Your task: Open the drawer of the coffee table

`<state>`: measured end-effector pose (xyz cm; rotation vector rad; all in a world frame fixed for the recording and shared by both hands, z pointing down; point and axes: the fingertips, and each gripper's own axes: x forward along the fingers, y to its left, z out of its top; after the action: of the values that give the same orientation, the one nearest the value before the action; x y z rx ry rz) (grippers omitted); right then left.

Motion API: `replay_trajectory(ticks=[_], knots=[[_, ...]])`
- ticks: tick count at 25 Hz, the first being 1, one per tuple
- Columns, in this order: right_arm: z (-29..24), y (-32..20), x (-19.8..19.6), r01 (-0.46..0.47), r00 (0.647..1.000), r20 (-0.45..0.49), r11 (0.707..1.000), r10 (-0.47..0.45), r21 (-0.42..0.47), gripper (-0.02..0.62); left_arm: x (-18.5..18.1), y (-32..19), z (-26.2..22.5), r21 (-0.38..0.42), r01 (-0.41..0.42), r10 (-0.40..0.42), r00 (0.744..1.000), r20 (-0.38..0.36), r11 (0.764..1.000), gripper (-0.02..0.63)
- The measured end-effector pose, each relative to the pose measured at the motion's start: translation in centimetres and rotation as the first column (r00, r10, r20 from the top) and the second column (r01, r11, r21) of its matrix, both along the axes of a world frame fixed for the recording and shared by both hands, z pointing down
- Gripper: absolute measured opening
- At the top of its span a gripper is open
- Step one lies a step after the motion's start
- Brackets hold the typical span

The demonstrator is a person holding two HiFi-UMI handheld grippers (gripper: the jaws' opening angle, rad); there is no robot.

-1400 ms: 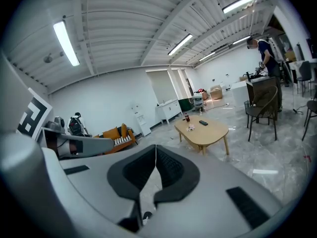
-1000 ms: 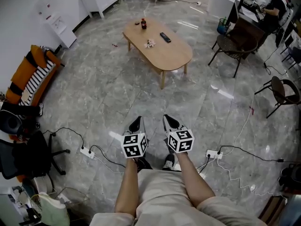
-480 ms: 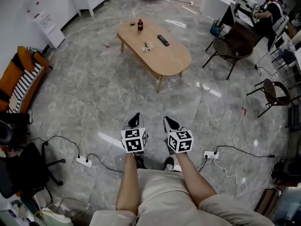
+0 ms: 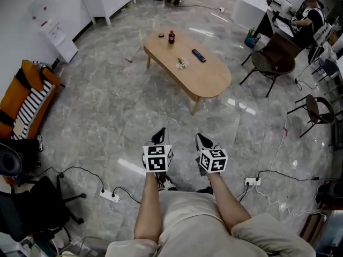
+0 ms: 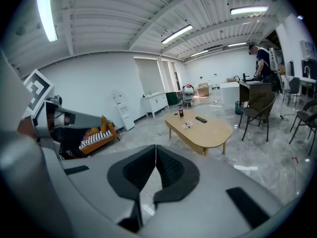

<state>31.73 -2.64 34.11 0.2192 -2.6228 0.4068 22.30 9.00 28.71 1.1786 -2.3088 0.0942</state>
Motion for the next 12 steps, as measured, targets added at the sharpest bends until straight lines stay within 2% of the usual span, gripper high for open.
replay_trajectory(ticks=[5,12], knots=[[0.4,0.8,-1.7,-0.06,0.998,-0.015,0.998,0.06,0.011,0.017,-2.6,2.8,0.7,0.022,-0.007,0.008,1.0,-0.028,1.0,0.011],[0.7,0.4,-3.7,-0.086,0.995,-0.041,0.995,0.088,0.047,0.017,-5.8,5.1,1.9,0.072,0.066,-0.06,0.995,-0.078,0.995,0.011]])
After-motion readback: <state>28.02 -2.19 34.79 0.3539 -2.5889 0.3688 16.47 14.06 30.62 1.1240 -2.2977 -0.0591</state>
